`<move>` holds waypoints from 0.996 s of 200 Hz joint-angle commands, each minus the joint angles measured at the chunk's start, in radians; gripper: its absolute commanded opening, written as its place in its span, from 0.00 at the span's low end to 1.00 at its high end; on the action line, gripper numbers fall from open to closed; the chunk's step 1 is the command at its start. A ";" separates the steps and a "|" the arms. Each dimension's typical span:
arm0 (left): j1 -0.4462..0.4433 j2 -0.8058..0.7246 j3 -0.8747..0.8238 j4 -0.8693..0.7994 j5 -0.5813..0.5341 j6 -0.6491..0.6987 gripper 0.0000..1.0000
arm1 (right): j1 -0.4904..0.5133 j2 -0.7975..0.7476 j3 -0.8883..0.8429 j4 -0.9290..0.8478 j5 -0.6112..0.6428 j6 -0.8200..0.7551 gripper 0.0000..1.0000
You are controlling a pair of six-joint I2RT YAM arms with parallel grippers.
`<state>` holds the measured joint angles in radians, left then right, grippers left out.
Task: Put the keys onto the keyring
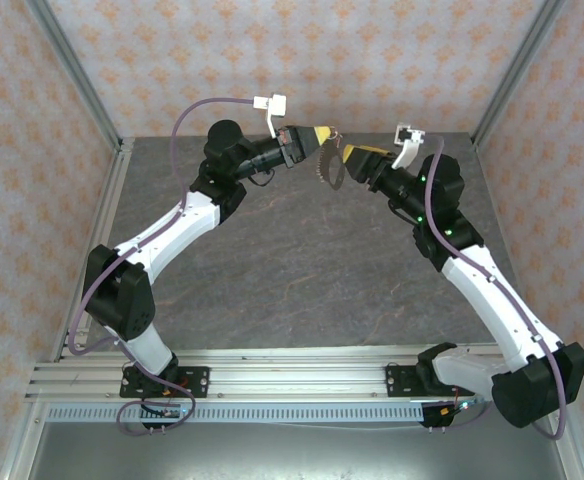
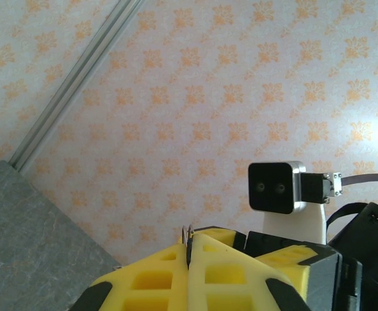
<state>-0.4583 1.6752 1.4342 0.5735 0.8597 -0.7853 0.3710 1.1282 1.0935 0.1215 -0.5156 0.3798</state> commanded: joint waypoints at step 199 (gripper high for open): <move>-0.023 0.004 0.052 0.050 0.030 0.006 0.00 | 0.016 0.050 0.104 0.047 -0.086 -0.022 0.10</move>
<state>-0.4717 1.6760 1.4391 0.5732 0.8642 -0.7853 0.3794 1.1763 1.1599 0.1394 -0.5697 0.3717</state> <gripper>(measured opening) 0.049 0.139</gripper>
